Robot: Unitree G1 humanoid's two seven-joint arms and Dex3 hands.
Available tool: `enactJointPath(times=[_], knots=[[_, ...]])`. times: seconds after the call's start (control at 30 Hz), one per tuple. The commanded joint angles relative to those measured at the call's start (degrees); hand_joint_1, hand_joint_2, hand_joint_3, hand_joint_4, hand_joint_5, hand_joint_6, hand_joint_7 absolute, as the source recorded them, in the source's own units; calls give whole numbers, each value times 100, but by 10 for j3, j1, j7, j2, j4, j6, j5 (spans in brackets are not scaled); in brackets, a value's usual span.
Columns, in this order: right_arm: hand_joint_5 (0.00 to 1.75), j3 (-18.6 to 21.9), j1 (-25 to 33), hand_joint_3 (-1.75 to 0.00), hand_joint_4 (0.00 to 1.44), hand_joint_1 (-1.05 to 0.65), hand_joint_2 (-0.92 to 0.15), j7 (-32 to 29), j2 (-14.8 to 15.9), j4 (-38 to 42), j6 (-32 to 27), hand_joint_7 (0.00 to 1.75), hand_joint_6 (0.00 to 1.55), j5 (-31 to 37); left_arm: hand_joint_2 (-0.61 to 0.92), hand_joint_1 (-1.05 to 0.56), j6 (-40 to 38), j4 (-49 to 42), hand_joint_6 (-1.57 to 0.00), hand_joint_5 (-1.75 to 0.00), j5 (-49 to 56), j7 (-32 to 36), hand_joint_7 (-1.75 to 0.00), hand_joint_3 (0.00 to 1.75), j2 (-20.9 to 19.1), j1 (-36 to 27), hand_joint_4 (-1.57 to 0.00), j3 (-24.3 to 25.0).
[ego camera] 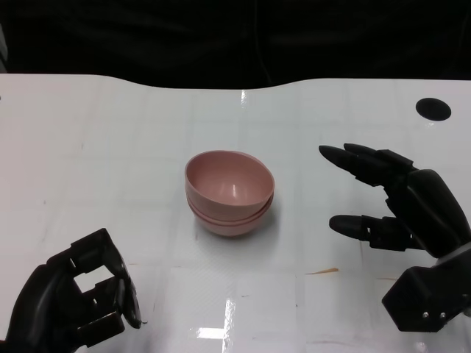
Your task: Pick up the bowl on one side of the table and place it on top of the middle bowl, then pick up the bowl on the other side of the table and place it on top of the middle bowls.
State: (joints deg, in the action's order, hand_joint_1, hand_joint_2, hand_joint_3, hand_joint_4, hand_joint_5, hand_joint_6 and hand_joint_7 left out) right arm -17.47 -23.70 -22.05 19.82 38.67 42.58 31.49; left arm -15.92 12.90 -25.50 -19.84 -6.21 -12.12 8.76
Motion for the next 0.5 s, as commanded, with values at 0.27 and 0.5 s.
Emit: enactJointPath(times=[0.27, 0.5], knots=[[5, 157, 276, -103, 70, -18, -45, 428, -141, -237, -311, 1, 64, -732, 78, 26, -5, 18, -72, -175, -1, 3, -175, 136, -8, -7, -92, 4], [5, 192, 289, -123, 85, -8, -33, 448, -151, -271, -388, 3, 76, -786, 78, 27, -6, 23, -72, -175, 0, 4, -175, 136, -7, -9, -93, 5]])
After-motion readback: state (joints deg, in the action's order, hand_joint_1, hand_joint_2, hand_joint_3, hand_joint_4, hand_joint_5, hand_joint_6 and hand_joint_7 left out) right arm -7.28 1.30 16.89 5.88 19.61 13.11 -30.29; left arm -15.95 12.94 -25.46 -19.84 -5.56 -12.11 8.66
